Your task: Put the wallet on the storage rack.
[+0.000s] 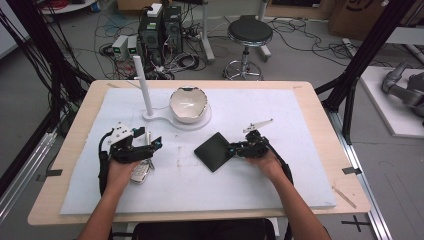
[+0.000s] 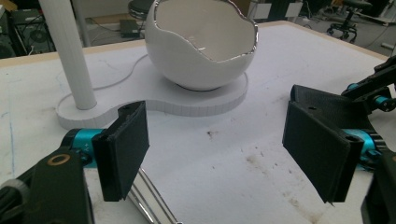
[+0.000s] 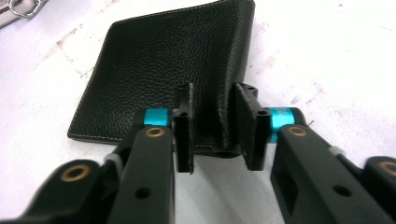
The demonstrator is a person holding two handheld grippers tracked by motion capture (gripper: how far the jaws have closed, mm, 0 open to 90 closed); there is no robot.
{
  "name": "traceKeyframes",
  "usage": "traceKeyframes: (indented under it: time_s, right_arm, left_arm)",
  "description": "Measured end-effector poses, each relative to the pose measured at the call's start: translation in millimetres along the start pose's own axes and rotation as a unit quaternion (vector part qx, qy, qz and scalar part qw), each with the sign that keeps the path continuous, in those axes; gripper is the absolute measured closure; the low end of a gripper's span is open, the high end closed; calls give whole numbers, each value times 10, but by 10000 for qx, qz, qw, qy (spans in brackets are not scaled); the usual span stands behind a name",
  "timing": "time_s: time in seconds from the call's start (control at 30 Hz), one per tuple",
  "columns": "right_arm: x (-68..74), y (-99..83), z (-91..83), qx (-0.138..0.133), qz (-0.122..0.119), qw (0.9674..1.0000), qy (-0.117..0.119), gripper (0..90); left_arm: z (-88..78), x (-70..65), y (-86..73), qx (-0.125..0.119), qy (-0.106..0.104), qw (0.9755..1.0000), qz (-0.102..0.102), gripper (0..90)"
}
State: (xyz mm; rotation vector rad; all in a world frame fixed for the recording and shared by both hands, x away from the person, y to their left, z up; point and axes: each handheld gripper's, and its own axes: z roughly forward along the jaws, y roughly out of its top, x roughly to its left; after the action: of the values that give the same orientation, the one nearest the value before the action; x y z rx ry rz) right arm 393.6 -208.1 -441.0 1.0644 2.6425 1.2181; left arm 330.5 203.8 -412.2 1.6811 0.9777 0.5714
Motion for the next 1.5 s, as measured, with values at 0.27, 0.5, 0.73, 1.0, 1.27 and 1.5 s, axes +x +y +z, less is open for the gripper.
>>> traceKeyframes:
  time_s: [0.27,0.5,0.73,1.0,1.27,1.5]
  right_arm:
    - [42,10,-64,-93,-89,9999,7,816]
    - [186,51,-186,-499,-834,9952,-135,823]
    - [279,67,-256,-822,-1366,9871,-154,823]
    - [311,74,-287,-953,-1522,9837,-111,823]
    - [314,81,-299,-1037,-1570,9821,-14,825]
    - [333,86,-312,-1072,-1667,9802,43,824]
  left_arm:
    - [32,-26,-14,79,-187,9998,-25,234]
    - [202,-99,-7,426,-854,9954,-70,279]
    - [432,-256,44,636,-1389,9883,-8,281]
    - [770,-360,48,1096,-1752,9784,-31,306]
    - [961,-450,51,1409,-2095,9676,-38,332]
    - [1097,-528,20,1582,-2427,9571,-56,357]
